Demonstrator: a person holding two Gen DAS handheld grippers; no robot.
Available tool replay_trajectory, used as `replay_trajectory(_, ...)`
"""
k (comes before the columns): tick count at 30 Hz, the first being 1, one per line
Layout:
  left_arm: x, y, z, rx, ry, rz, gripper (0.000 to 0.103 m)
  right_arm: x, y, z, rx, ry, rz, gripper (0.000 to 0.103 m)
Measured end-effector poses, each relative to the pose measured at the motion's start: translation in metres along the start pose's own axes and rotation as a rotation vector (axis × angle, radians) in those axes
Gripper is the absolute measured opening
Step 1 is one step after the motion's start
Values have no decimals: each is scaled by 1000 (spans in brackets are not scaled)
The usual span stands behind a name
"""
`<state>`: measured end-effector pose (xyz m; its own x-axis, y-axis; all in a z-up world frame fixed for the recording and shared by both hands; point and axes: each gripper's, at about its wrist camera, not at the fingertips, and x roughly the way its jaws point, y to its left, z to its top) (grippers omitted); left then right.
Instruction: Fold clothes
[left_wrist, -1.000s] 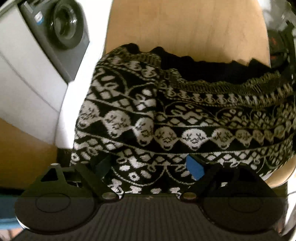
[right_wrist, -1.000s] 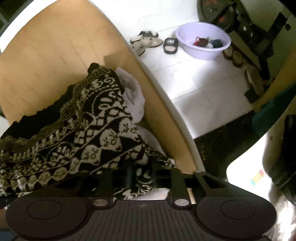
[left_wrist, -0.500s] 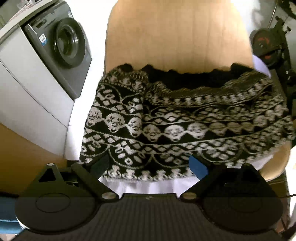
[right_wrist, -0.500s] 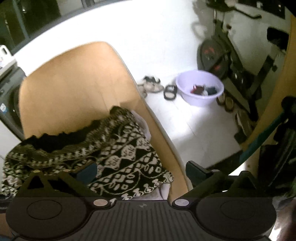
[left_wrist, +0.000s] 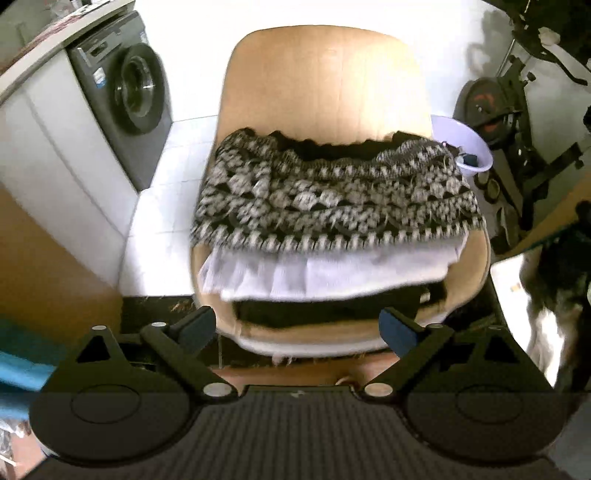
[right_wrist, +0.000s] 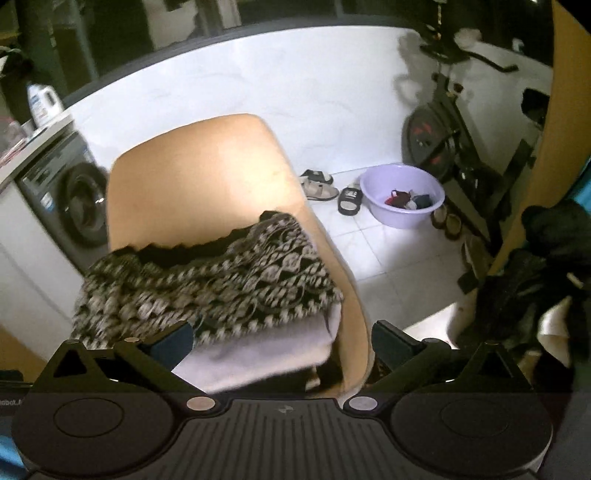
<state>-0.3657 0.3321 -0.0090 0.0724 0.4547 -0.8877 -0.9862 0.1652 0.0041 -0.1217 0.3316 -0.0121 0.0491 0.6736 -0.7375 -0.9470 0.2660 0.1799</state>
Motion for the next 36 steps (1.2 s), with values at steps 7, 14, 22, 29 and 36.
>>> replay_trajectory(7, -53, -1, -49, 8, -25, 32, 97, -73, 23, -42, -75, 23, -16, 102)
replay_trajectory(14, -91, -13, -92, -32, -42, -7, 97, -135, 34, -95, -158, 29, -90, 102)
replay_trajectory(22, -115, -39, -121, -47, -41, -11, 97, -179, 8, -121, -111, 14, -84, 102)
replay_trajectory(29, -122, -71, -126, -61, -31, 19, 97, -183, -21, -109, -134, 27, -67, 102)
replay_trajectory(36, -127, -99, -138, -38, -14, 40, 97, -184, -48, -109, -132, 45, -52, 102)
